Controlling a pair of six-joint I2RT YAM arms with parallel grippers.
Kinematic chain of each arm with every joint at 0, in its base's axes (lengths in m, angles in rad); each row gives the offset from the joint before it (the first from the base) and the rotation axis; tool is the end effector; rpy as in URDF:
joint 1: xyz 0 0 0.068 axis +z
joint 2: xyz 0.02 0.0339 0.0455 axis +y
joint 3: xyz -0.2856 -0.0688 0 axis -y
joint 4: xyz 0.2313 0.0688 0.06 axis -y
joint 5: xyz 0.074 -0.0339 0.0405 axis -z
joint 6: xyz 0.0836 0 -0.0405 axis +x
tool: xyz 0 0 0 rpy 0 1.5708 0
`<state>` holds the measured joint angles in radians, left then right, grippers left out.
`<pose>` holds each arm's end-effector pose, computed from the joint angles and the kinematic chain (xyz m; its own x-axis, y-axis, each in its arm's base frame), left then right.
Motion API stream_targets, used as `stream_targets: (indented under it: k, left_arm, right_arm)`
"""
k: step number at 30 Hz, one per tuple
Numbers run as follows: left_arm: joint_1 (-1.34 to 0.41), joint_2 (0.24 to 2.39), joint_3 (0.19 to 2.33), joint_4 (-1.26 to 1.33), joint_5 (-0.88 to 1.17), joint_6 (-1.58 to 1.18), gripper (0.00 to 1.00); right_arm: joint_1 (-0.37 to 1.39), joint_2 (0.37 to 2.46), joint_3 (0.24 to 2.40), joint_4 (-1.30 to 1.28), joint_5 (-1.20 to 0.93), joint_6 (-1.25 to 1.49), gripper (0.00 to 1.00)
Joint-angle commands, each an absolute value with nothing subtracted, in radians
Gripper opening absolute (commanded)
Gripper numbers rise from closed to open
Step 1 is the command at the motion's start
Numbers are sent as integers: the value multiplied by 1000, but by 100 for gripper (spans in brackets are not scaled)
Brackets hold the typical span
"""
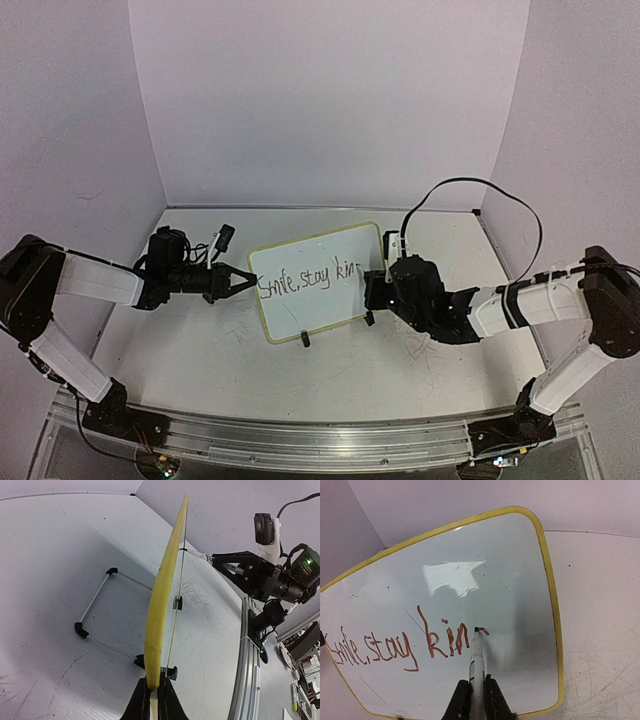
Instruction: Write a sentence on the whiteboard
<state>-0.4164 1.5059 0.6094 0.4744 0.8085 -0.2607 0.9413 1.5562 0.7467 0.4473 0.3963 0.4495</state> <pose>0.2617 -0.1819 0.2013 -0.5895 0.0661 -0.8050 0.7563 0.3951 -0.5214 0.2381 0.2721 0.2195 -0.4196 0.1048 -0.9017 -0.3896 0.8764 0.2831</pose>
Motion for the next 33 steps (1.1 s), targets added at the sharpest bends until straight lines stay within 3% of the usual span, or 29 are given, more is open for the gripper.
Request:
stream_targets:
  k: [1,23,33]
  left_arm:
    - [-417,1493,625,436,801,-244,0]
    - [-416,1495,623,435,805,-245,0]
    - [-416,1495,624,436,809,-244,0]
  right_arm:
    - [944,1569,764,450,386,470,0]
    - [947,1535,688,420,401,535,0]
    - [934,1556,753,448,446,473,0]
